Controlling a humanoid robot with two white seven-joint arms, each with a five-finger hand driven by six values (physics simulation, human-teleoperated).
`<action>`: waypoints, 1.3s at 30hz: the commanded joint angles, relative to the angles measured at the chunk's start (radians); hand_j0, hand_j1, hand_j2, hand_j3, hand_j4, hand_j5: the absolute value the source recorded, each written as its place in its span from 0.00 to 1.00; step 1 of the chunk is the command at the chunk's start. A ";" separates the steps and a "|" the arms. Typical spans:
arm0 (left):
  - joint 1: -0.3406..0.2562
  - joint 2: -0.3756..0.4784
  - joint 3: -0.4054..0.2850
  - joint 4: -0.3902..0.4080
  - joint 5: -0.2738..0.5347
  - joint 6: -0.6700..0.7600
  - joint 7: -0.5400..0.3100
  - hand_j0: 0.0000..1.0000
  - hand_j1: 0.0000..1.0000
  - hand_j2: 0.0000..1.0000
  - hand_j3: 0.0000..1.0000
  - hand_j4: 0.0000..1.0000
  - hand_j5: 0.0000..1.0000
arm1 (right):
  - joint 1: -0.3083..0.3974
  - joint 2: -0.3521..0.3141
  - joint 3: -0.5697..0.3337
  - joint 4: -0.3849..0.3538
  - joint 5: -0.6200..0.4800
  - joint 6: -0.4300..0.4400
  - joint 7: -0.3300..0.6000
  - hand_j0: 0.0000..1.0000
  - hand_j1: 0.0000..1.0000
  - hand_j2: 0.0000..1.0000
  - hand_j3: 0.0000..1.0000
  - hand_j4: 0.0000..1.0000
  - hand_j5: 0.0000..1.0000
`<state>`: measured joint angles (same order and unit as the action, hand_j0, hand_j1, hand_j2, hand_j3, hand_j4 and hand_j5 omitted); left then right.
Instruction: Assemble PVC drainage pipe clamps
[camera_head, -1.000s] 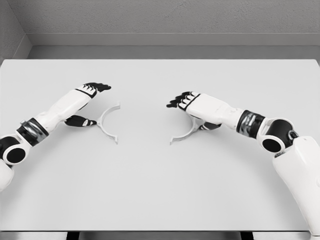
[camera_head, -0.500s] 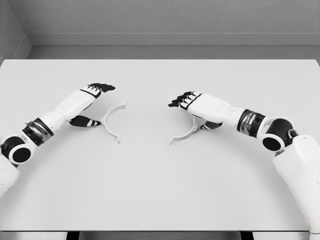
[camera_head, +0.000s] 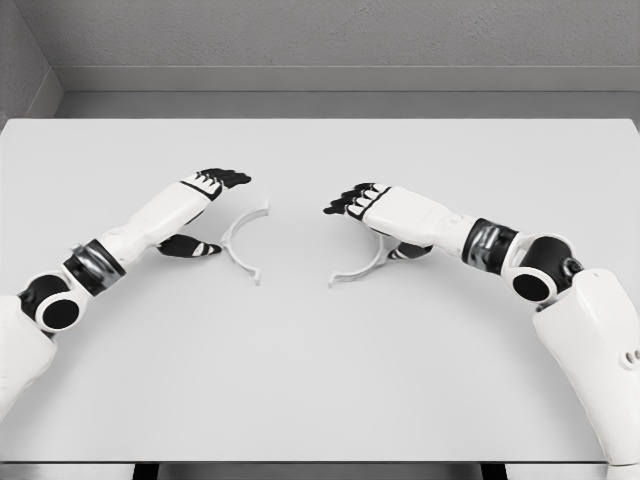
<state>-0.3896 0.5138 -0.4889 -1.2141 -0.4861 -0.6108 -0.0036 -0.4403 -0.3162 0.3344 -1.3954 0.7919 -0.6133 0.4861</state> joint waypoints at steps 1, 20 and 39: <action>0.000 -0.009 -0.003 -0.015 0.001 0.000 0.001 1.00 1.00 1.00 1.00 1.00 1.00 | 0.000 0.012 0.018 0.007 -0.003 0.002 -0.001 1.00 1.00 1.00 1.00 1.00 1.00; -0.003 0.028 -0.002 -0.030 0.014 0.000 0.001 1.00 1.00 1.00 1.00 1.00 1.00 | -0.057 0.034 0.037 0.050 -0.002 0.009 -0.001 1.00 1.00 1.00 1.00 1.00 1.00; -0.031 0.026 -0.003 -0.002 0.015 0.000 0.002 1.00 1.00 1.00 1.00 1.00 1.00 | -0.081 0.046 0.029 0.070 -0.008 0.012 -0.003 1.00 1.00 1.00 1.00 1.00 1.00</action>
<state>-0.4234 0.5389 -0.4945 -1.2156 -0.4783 -0.6108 -0.0027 -0.5139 -0.2629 0.3681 -1.3209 0.7936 -0.6035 0.4843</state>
